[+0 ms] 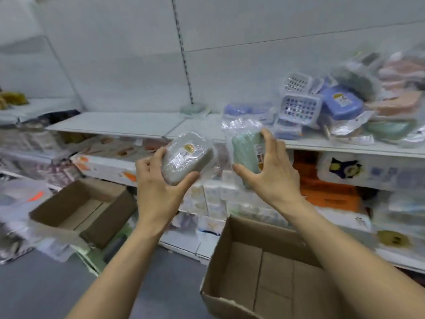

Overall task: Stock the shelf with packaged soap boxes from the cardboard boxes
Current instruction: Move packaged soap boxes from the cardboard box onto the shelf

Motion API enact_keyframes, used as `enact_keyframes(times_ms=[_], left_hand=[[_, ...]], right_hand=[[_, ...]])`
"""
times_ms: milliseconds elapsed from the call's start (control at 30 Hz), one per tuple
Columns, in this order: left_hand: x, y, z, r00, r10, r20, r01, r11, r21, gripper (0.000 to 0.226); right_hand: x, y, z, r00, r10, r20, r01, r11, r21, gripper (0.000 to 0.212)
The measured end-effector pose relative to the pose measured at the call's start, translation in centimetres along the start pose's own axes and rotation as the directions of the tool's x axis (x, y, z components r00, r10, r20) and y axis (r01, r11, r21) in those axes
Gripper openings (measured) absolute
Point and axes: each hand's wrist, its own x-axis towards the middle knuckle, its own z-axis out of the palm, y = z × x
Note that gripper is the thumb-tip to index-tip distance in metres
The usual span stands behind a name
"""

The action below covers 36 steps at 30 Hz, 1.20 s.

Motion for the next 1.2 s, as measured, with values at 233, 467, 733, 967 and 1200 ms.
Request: enact_keyframes(times_ms=[233,467,733,967,1200], left_hand=[[1.2,-11.4,-6.5,0.985,-0.169,-0.044,0.173,0.980,0.095,0.093],[6.3,-24.2,-10.1,0.959,-0.283,-0.020,0.283,0.951,0.124,0.101],[16.9,-39.3,-13.2,0.916,-0.402,-0.020,0.400,0.906,0.136,0.090],[23.9,-52.4,-16.7,0.879,-0.476,-0.037,0.475,0.864,0.168,0.091],[29.4,-69.8,-19.2,0.807,-0.571,0.150,0.544,0.818,0.189,0.095]], right_hand=[[-0.5,-8.7,11.1,0.992,-0.034,0.125,0.027,0.998,0.055,0.093],[3.8,-15.0,24.0,0.985,-0.033,0.172,0.023,0.998,0.063,0.096],[10.8,-24.0,40.9,0.949,-0.052,0.310,0.032,0.997,0.069,0.095],[13.5,-32.0,54.5,0.904,-0.045,0.425,0.021,0.998,0.060,0.092],[12.8,-38.7,71.1,0.853,0.152,0.499,-0.171,0.985,-0.007,0.089]])
